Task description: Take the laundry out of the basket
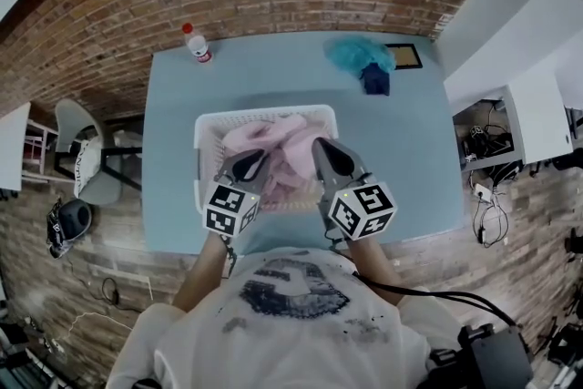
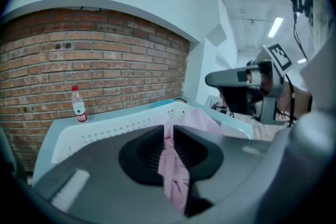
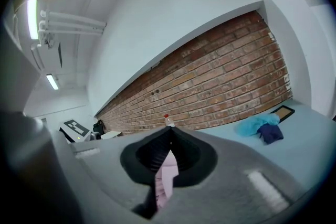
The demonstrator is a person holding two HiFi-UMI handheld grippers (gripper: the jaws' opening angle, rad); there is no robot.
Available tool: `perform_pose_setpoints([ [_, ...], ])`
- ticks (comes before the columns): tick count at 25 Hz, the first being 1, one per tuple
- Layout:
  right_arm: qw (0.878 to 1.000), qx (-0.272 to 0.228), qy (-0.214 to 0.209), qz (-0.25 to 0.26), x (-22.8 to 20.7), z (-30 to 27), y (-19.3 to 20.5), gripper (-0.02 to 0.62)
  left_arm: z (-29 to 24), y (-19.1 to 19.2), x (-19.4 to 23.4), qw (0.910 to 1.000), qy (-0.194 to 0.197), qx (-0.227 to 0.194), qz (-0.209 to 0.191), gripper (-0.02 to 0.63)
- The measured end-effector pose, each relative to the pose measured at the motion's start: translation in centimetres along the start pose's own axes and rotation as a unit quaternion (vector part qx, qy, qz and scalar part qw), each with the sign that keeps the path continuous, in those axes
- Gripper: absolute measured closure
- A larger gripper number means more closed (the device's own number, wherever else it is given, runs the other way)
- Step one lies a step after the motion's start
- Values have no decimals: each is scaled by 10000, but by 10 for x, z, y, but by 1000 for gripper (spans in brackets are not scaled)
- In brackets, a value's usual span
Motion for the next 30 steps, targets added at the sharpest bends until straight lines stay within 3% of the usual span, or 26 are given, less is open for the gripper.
perform_pose_setpoints([
  [7,10000,33,-24,5,-8,-2,-1,598,-17,7,-11,9988,382,307,2,492],
  [9,10000,39,-9,2,-10,-3,-1,598,-25,13,-14,9970,577,505,51,431],
  [14,10000,52,46,-22,-16,-4,-2,597,-43,29,-31,9834,1355,1193,182,309],
  [21,9999,77,125,-72,-24,-5,-2,598,-56,23,-20,9853,1198,1212,78,233],
  [23,9998,79,152,-86,-27,-6,-3,598,-60,23,-18,9860,1163,1194,80,169],
  [30,9997,121,188,-122,-33,-14,-2,598,-79,30,-9,9850,1051,1362,-129,117],
])
Point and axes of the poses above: the fingertips, and each gripper's own axes: z backward along the fingers, x to its left, y out of its underside, the point moved 2 cm from there along z, backward along the fingers, and after that the axes turned 11 degrees about x, right-handed, at the moved point
